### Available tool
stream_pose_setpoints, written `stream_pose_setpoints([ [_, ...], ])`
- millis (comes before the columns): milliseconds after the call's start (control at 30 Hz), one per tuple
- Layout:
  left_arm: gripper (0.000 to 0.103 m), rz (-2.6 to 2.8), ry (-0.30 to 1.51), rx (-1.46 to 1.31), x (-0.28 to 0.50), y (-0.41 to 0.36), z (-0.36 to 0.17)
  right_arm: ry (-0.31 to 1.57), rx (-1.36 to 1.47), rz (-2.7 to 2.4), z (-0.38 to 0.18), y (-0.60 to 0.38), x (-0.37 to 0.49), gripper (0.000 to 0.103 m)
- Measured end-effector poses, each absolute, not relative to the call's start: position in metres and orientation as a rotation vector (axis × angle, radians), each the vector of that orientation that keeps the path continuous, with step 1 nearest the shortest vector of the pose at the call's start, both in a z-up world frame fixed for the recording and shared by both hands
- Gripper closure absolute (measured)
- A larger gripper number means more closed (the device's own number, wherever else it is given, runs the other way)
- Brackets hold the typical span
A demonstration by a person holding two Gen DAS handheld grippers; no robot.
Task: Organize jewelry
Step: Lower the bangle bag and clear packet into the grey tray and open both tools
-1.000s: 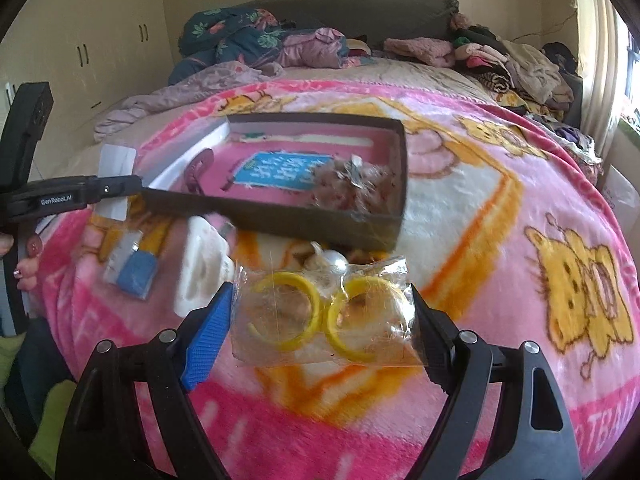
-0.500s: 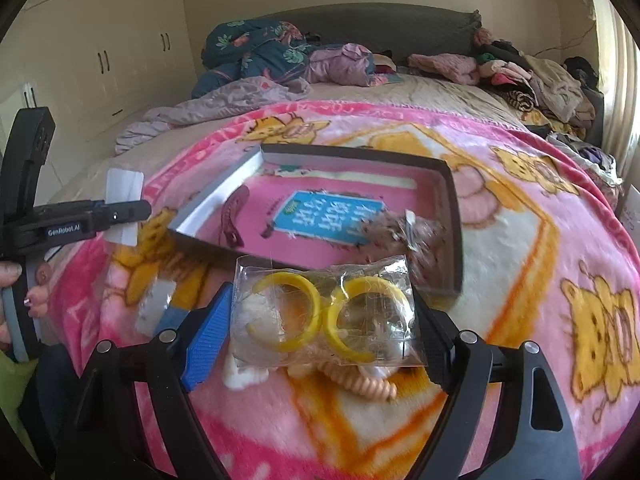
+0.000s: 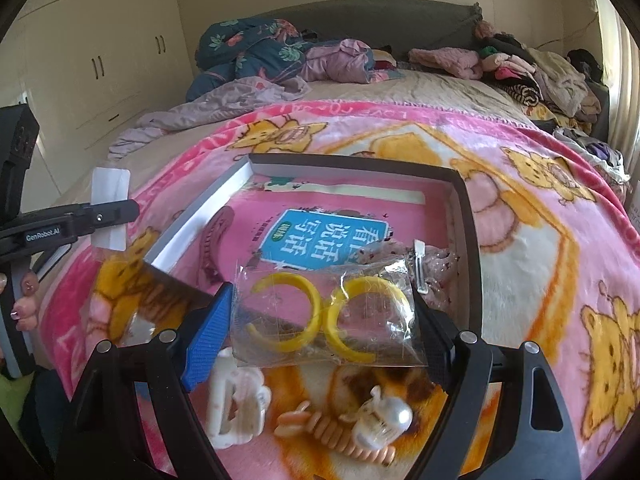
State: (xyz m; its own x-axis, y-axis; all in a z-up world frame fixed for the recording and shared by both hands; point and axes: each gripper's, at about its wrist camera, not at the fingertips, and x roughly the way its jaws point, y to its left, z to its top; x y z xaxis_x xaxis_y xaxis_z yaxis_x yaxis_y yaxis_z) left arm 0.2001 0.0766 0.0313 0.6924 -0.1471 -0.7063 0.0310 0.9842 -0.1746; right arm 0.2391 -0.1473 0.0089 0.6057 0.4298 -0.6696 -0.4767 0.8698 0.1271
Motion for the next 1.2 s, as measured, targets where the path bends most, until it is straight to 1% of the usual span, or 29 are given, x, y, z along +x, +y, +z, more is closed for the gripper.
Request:
stream_pose_setpoints([
  [267,0.087,-0.126,0.806,-0.154,0.234,0.063,0.032,0.771,-0.047,0.487,0.001,-0.156,0.267,0.023],
  [633,0.087,-0.166,0.865,-0.137,0.275,0.033,0.009,0.784,-0.021,0.435,-0.01,-0.172,0.294,0.023],
  [1200,0.086,-0.221,0.951,-0.096,0.321,0.001,-0.021,0.8,-0.06,0.414,-0.027,-0.176,0.301,0.023],
])
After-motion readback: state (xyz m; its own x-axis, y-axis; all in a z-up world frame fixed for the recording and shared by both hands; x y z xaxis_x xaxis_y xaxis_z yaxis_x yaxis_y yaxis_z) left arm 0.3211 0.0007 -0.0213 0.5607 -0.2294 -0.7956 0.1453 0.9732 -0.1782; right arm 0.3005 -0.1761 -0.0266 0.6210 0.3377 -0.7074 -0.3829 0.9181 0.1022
